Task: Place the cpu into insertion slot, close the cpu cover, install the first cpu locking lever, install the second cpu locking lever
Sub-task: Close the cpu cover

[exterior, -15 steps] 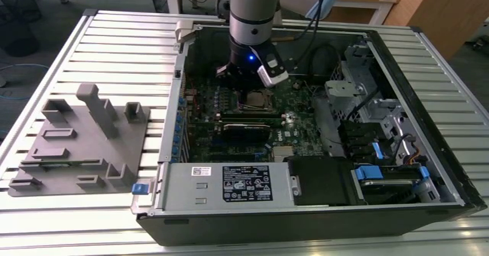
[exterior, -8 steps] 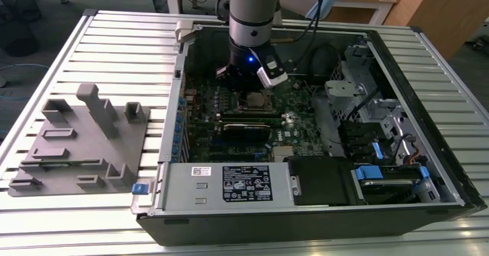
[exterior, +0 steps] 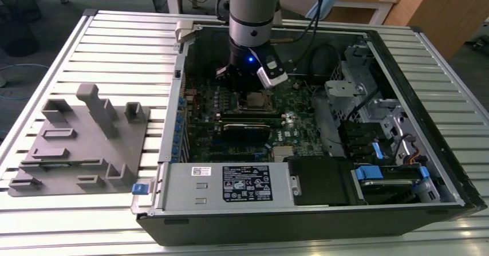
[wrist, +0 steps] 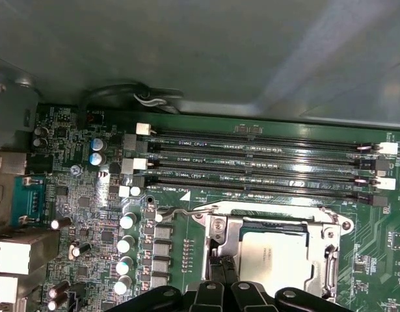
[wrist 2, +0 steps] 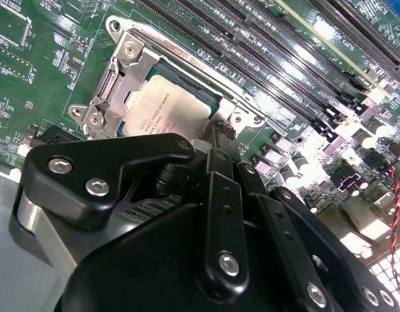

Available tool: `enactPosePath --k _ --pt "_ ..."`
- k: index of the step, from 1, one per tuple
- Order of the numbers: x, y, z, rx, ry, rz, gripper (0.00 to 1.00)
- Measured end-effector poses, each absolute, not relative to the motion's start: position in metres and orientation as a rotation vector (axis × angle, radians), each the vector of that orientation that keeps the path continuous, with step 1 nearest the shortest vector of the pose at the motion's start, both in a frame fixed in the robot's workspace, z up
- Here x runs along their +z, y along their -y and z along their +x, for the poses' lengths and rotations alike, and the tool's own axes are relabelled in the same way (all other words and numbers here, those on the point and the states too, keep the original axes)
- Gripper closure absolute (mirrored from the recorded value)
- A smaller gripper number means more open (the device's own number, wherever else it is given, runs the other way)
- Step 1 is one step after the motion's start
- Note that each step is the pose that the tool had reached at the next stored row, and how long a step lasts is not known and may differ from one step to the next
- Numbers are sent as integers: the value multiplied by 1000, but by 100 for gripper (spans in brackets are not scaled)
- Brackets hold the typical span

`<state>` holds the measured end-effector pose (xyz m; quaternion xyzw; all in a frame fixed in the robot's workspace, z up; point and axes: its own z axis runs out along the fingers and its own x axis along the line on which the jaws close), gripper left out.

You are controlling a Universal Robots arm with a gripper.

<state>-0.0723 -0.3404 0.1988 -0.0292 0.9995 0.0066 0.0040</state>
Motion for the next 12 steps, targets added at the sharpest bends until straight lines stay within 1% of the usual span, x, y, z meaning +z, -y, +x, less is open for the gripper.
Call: enactPosePath --k 7,12 --pt "200 340 -72 24 -3131 -91 89" --pt "207 340 -72 25 -3132 -91 89"
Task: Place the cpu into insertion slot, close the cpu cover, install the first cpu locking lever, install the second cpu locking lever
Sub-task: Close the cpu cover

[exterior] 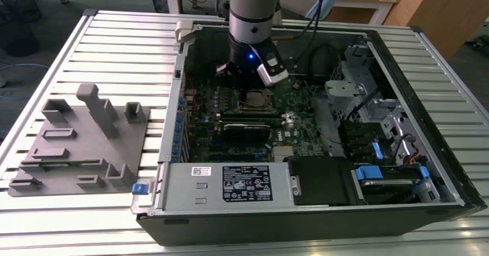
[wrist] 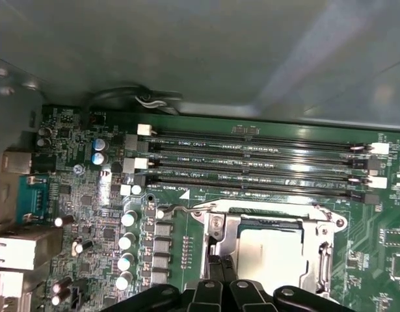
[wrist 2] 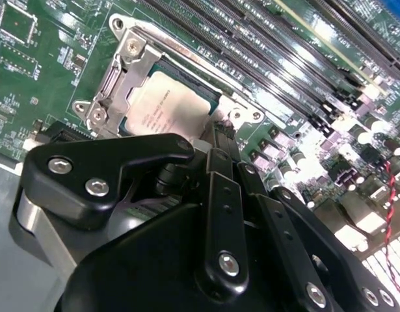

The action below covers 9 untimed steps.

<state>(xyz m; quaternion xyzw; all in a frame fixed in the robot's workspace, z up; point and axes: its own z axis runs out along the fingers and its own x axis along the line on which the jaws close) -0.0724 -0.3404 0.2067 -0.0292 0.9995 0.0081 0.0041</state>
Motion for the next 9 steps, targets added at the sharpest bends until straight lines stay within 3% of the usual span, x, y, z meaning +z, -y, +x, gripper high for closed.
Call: enactPosePath --k 9 --pt "224 340 -72 25 -3132 -92 89"
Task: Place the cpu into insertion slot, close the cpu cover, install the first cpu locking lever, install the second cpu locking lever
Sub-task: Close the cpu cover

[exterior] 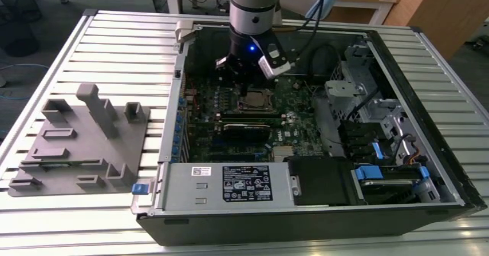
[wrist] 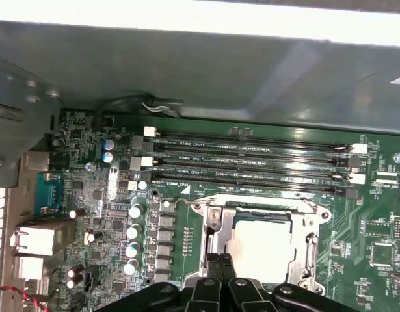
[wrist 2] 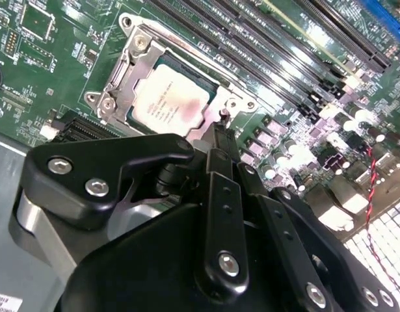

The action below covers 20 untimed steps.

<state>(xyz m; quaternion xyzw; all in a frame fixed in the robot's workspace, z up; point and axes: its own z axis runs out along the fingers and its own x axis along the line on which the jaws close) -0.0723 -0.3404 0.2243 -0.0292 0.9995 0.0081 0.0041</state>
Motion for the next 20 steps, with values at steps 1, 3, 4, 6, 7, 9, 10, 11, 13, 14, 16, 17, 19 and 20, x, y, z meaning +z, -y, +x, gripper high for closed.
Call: enactPosePath --k 1,3,4,6,7,9,10,11,13,14,16,17,19,20 --pt "224 340 -72 26 -3132 -92 89" --pt "224 340 -72 26 -3131 -92 89" --pt "224 340 -72 25 -3131 -92 89" --pt "224 340 -72 25 -3131 -92 89" --pt "223 340 -70 25 -3131 -91 89" --pt "223 340 -66 25 -3131 -91 89" --pt "223 340 -63 25 -3131 -92 89" --pt "223 340 -61 25 -3131 -91 89" --pt "223 340 -54 25 -3131 -92 89" --pt "223 340 -50 25 -3131 -92 89" --pt "223 340 -43 25 -3131 -91 89" --pt "223 340 -41 25 -3131 -92 89" --pt "223 340 -40 25 -3131 -92 89" --pt "223 340 -40 25 -3130 -91 89"
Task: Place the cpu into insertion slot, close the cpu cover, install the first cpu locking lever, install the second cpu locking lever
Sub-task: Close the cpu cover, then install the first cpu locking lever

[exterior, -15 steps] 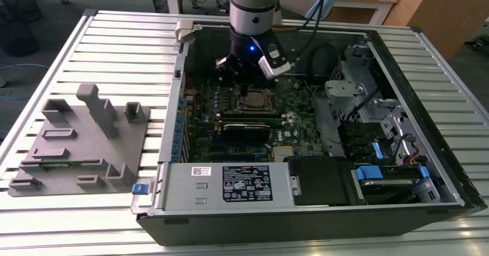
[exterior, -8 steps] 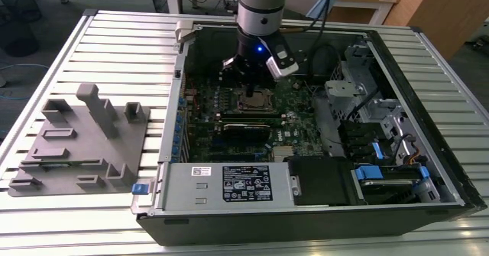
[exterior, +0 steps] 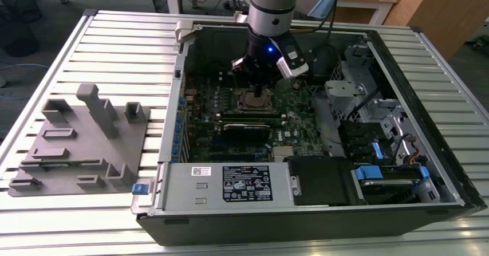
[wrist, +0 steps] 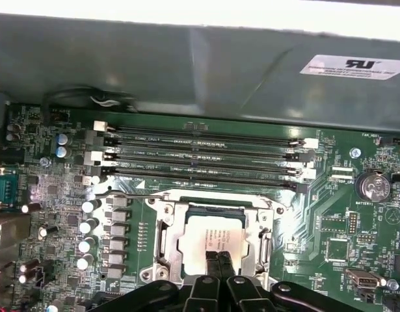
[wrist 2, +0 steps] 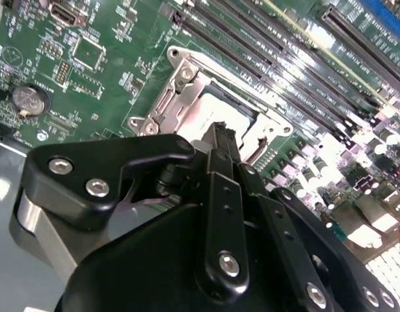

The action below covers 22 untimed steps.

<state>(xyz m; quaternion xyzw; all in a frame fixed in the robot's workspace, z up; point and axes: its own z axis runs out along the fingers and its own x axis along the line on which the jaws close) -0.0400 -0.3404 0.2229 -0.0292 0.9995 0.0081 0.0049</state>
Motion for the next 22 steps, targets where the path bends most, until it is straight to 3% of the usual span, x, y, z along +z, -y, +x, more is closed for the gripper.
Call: enactPosePath --k 22 --pt "220 340 -43 21 -3108 68 89"
